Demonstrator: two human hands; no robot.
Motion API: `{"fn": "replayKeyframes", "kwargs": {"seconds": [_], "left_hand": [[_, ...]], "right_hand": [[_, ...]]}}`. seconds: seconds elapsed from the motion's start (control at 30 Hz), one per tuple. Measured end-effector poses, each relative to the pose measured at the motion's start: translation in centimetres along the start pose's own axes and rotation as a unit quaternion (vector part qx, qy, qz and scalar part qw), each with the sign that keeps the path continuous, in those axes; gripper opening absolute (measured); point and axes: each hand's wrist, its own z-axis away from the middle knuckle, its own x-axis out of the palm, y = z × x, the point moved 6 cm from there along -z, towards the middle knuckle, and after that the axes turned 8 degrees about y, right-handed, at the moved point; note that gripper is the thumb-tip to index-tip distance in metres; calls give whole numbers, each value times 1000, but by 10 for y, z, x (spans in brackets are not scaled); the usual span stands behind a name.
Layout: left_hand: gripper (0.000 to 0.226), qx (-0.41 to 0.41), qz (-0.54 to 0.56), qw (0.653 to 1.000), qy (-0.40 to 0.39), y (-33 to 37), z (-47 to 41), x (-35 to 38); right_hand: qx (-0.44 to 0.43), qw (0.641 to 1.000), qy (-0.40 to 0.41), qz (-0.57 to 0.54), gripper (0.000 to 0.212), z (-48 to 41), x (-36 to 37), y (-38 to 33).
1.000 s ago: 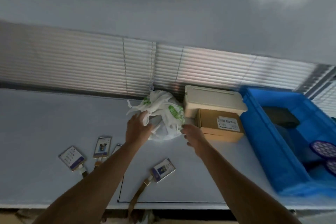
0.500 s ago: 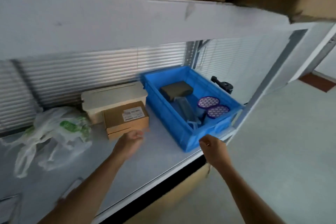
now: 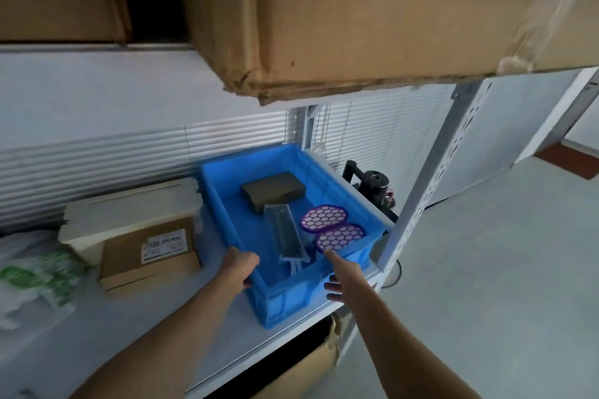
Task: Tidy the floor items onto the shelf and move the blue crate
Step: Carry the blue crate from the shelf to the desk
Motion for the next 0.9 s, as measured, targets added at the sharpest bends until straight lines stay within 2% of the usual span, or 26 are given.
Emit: {"fn": "replayKeyframes", "kwargs": {"seconds": [0.17,0.23,0.3,0.37,0.43,0.53,0.67,0.73,0.83,0.9], "left_hand": [[38,7,-57,998,-12,-3,26,-18],[46,19,-118,993,-18,-10,32,-27],[58,22,-144,989,-21,-18,32,-34],[73,22,-135,990,-25,-23,31,-37],[83,12,-112,993,-38,-28,29,-39],[69,-18,-70,995,-75,-32,34,-44],[61,-41,-68,987,-138,-46,40,-45],[57,-59,-70,983,-157,-62,43,-47],[20,-63,-74,980,-176,-86,68,-54],[13,-75,-99,970,-207,-108,98,-57]], "right_hand": [[26,995,13,-91,44,1,3,23],[42,991,26,-121,38,11,-4,42],[50,987,50,-147,41,22,-12,60],[47,984,78,-155,48,34,-21,78],[35,978,103,-180,46,49,-30,94],[19,972,148,-181,33,76,-46,121],[15,961,213,-176,31,114,-70,168],[12,953,243,-179,24,138,-83,196],[16,941,277,-192,13,181,-104,238],[20,934,293,-201,10,212,-119,267]]}}
